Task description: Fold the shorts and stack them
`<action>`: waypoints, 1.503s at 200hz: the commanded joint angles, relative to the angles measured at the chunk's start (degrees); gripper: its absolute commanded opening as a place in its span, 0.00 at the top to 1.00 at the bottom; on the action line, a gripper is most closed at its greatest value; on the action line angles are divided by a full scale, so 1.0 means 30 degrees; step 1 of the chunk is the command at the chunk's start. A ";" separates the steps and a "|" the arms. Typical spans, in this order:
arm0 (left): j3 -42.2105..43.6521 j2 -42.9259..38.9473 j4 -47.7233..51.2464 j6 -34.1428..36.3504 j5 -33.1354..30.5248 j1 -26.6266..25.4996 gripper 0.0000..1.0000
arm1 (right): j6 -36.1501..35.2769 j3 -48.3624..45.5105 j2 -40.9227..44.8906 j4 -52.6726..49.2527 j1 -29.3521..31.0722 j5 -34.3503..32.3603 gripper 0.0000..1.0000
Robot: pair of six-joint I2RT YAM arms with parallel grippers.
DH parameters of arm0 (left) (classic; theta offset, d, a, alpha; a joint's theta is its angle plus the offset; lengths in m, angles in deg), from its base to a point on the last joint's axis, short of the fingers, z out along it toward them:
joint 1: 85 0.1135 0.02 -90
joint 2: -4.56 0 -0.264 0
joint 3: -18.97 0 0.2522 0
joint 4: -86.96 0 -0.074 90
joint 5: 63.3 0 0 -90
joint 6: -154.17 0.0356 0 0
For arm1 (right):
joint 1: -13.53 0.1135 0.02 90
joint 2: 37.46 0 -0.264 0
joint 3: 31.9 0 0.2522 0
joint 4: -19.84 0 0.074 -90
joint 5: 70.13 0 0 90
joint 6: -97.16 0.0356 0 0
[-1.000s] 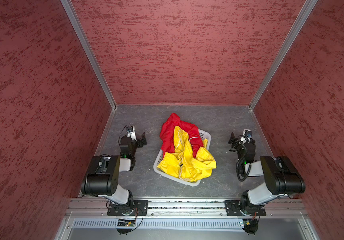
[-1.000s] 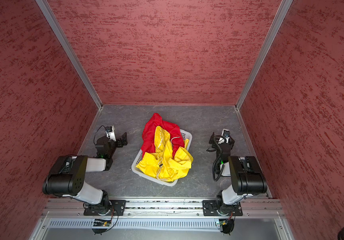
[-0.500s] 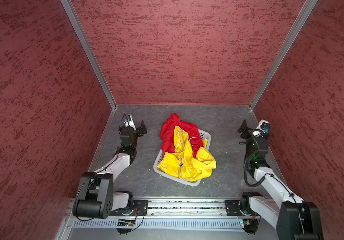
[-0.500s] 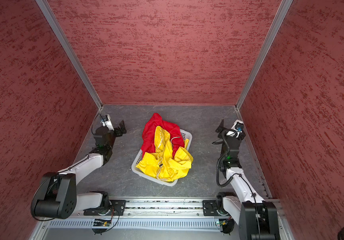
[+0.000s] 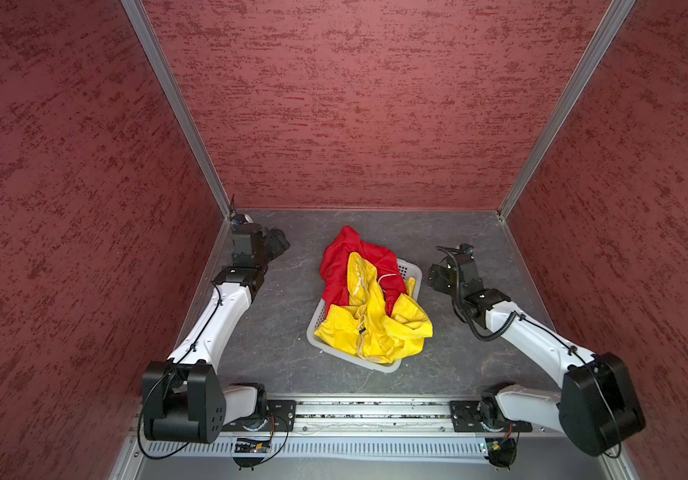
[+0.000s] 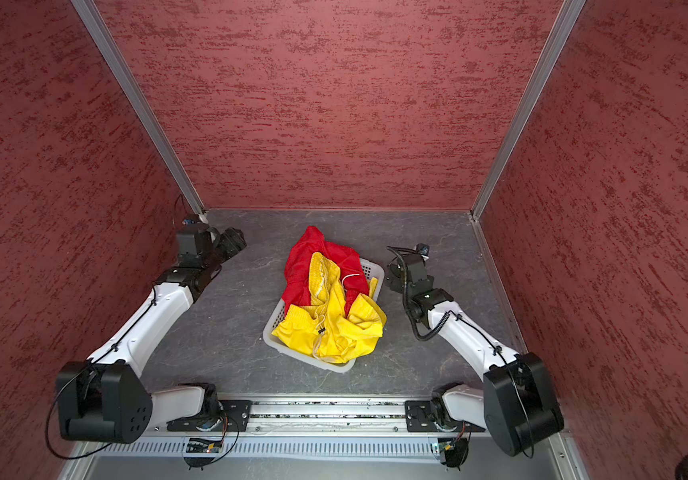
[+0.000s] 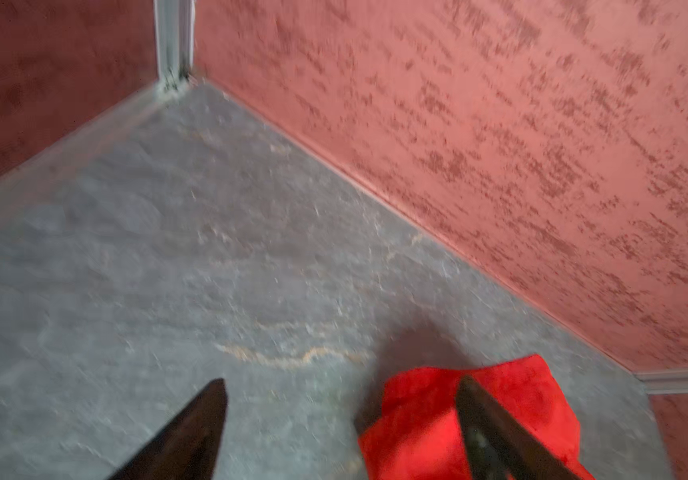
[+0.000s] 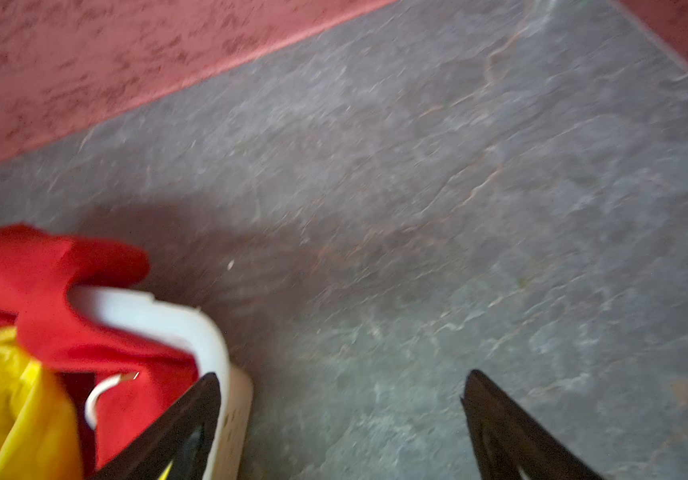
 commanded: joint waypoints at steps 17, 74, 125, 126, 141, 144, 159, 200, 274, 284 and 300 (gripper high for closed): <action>0.0555 -0.0619 0.4074 -0.0532 0.2436 -0.2127 0.37 | -0.0203 0.2779 -0.1180 -0.0963 0.0113 0.3862 0.23; 0.3566 -0.3996 0.6971 -0.3297 0.2284 -0.5656 0.51 | -0.0025 0.4531 -0.4773 -0.1506 0.0091 0.4775 0.31; 0.5074 -0.5045 0.7733 -0.6148 0.0117 -0.9253 0.55 | 0.0860 0.4495 -0.6239 -0.0324 0.0091 0.5047 0.44; 0.5094 -0.5049 0.7717 -0.6167 0.0095 -0.9304 0.55 | 0.0916 0.4434 -0.6225 -0.0278 0.0102 0.5084 0.46; 0.5308 -0.4875 0.7379 -0.6730 0.0156 -0.9492 0.55 | 0.2258 0.3441 -0.5930 0.1000 0.0062 0.5321 0.66; 0.5357 -0.4774 0.7233 -0.6823 0.0240 -0.9534 0.55 | 0.2652 0.3099 -0.5804 0.1401 0.0081 0.5339 0.70; 0.5537 -0.3904 0.5953 -0.7150 0.0500 -0.9824 0.56 | 0.3959 0.1908 -0.5236 0.2669 0.0056 0.5242 0.80; 0.4242 0.0772 0.2313 -0.6775 0.1022 -1.0672 0.66 | 0.6300 -0.1252 -0.2644 0.4924 -0.0400 0.4737 0.99; -1.0802 1.3301 0.0399 -0.1211 0.4324 -0.9086 0.65 | 0.9921 -0.7036 0.5080 0.2687 -0.4455 0.1524 1.00; -1.3608 1.4894 0.1077 -0.1318 0.5308 -0.8613 0.61 | 1.0581 -0.7768 0.6335 0.2292 -0.4931 0.1022 1.00; -1.6178 1.5848 0.1427 -0.1702 0.6098 -0.8140 0.50 | 1.1516 -0.8541 0.7969 0.1665 -0.5301 0.0115 0.89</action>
